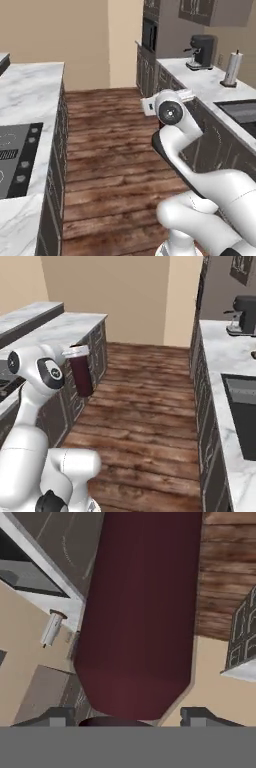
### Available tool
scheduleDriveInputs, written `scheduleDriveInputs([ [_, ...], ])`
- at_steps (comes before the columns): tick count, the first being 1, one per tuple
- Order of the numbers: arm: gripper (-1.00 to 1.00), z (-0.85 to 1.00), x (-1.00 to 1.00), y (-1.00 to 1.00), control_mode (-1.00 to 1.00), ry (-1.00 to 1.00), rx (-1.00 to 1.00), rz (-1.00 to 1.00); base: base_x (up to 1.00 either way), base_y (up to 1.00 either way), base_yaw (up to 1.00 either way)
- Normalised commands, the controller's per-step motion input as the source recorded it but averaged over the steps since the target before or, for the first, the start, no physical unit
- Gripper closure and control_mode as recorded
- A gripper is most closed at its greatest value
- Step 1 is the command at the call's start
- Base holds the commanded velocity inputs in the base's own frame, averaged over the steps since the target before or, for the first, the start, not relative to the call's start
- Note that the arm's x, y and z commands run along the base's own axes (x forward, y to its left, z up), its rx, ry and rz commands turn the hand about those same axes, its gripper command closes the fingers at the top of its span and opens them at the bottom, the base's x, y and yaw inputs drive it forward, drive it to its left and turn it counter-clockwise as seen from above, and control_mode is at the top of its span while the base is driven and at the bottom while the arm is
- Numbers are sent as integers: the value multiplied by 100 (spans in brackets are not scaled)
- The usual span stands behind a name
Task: There is a wine glass and glass cup on the dining counter. Place the wine bottle next to the wine glass and the juice bottle next to the glass cup.
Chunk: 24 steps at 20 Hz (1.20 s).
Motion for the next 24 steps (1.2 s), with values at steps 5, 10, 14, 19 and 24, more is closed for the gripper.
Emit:
scheduleDriveInputs([
  [5, 100, 0, 0, 0, 100, 0, 0, 0, 0, 15, 67],
  [10, 100, 0, 0, 0, 100, 0, 0, 0, -3, 17, 65],
  [14, 100, 0, 0, 0, 100, 0, 0, 0, -30, 63, 75],
  [19, 100, 0, 0, 0, 100, 0, 0, 0, -49, 94, 77],
  [24, 100, 0, 0, 0, 100, 0, 0, 0, -49, 100, 60],
])
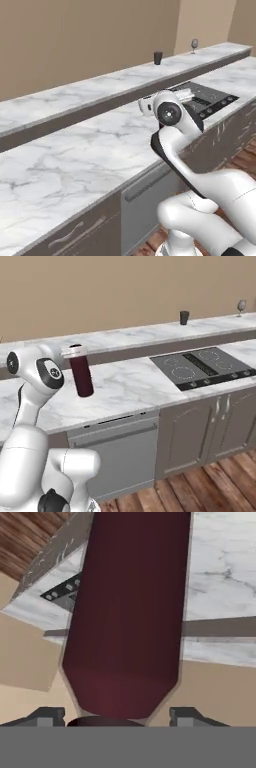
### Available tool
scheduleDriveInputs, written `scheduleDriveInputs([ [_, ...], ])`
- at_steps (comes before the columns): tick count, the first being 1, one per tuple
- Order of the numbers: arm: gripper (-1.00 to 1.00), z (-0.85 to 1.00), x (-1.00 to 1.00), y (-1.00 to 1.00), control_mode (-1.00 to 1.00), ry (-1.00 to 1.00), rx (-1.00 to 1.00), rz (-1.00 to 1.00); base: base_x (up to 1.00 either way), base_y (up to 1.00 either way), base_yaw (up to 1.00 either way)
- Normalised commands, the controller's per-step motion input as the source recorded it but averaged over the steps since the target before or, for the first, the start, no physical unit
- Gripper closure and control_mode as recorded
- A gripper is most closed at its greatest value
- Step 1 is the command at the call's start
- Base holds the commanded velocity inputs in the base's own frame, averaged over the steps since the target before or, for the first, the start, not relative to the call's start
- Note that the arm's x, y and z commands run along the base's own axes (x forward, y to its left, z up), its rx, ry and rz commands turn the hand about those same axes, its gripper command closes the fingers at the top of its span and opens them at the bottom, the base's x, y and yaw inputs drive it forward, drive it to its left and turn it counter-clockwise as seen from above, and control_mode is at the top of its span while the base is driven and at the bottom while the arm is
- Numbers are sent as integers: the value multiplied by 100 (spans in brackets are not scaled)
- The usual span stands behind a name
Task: There is a wine glass and glass cup on the dining counter. Place the wine bottle next to the wine glass and the juice bottle next to the glass cup.
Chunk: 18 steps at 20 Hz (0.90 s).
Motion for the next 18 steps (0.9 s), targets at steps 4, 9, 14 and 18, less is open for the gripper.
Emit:
scheduleDriveInputs([
  [4, 100, 0, 0, 0, 100, 0, 0, 0, -20, 100, 43],
  [9, 100, 0, 0, 0, 100, 0, 0, 0, -3, 56, 23],
  [14, 100, 0, 0, 0, 100, 0, 0, 0, -7, 27, 24],
  [18, 100, 0, 0, 0, 100, 0, 0, 0, -28, 96, 28],
])
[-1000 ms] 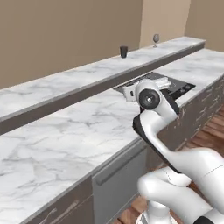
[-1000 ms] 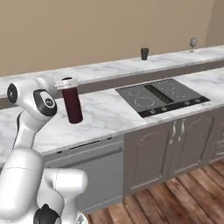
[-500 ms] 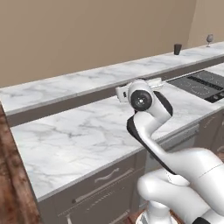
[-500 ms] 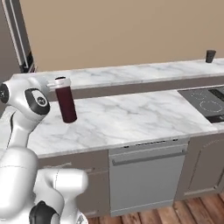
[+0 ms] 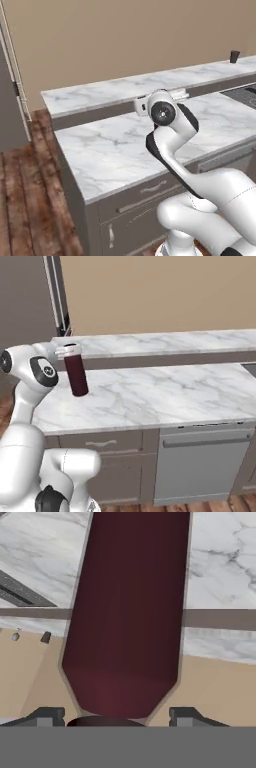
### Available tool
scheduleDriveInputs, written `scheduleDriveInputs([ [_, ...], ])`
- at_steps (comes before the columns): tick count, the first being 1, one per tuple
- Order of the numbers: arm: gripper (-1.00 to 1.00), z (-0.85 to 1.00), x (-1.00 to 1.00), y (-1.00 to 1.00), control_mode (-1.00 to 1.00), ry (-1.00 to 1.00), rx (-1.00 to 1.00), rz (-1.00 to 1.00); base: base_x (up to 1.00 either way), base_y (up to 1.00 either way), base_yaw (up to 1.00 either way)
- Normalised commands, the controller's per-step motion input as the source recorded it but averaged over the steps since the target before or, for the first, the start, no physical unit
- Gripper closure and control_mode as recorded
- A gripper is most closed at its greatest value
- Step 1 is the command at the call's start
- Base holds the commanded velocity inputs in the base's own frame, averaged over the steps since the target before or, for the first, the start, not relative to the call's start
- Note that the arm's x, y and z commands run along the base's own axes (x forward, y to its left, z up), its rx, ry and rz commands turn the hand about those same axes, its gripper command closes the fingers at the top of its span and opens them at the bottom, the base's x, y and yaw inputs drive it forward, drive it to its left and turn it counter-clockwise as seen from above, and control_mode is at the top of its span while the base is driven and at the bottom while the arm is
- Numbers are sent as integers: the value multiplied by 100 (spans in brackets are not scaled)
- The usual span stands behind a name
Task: There is a wine glass and glass cup on the dining counter. Place the wine bottle next to the wine glass and the juice bottle next to the glass cup.
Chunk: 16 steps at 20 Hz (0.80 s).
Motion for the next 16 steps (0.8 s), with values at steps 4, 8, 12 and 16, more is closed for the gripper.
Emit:
scheduleDriveInputs([
  [4, 100, 0, 0, 0, 100, 0, 0, 0, -14, 100, 19],
  [8, 100, 0, 0, 0, 100, 0, 0, 0, -2, 100, 8],
  [12, 100, 0, 0, 0, 100, 0, 0, 0, 5, 100, 6],
  [16, 100, 0, 0, 0, 100, 0, 0, 0, 49, 92, 14],
])
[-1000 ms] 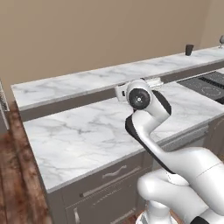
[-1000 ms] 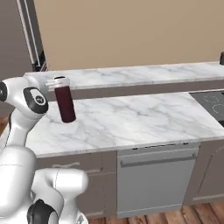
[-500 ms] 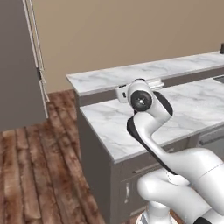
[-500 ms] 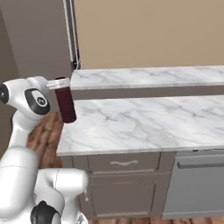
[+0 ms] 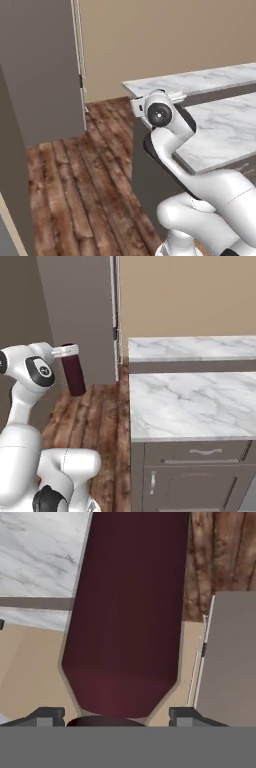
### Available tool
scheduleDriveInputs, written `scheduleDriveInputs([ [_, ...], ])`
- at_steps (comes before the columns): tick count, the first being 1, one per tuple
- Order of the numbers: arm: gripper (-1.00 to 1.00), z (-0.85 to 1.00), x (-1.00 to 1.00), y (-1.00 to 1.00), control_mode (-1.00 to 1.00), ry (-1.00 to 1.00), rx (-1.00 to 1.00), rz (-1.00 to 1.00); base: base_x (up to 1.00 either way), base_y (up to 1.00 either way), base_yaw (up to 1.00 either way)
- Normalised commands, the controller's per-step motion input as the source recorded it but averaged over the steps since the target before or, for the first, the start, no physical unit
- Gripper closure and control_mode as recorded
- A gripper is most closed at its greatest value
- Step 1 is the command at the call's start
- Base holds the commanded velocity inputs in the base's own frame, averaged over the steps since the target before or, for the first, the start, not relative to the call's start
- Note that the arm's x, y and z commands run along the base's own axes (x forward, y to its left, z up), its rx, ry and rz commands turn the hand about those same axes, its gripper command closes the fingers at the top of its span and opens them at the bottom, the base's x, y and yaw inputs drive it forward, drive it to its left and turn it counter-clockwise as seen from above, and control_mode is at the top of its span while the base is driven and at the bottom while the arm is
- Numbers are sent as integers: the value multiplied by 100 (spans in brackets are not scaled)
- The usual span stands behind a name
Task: There is a wine glass and glass cup on the dining counter. Place the wine bottle next to the wine glass and the juice bottle next to the glass cup.
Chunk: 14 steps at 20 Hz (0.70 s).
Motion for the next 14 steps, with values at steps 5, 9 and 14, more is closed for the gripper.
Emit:
scheduleDriveInputs([
  [5, 100, 0, 0, 0, 100, 0, 0, 0, 99, 24, 22],
  [9, 100, 0, 0, 0, 100, 0, 0, 0, 100, 3, 20],
  [14, 100, 0, 0, 0, 100, 0, 0, 0, 100, 20, 15],
])
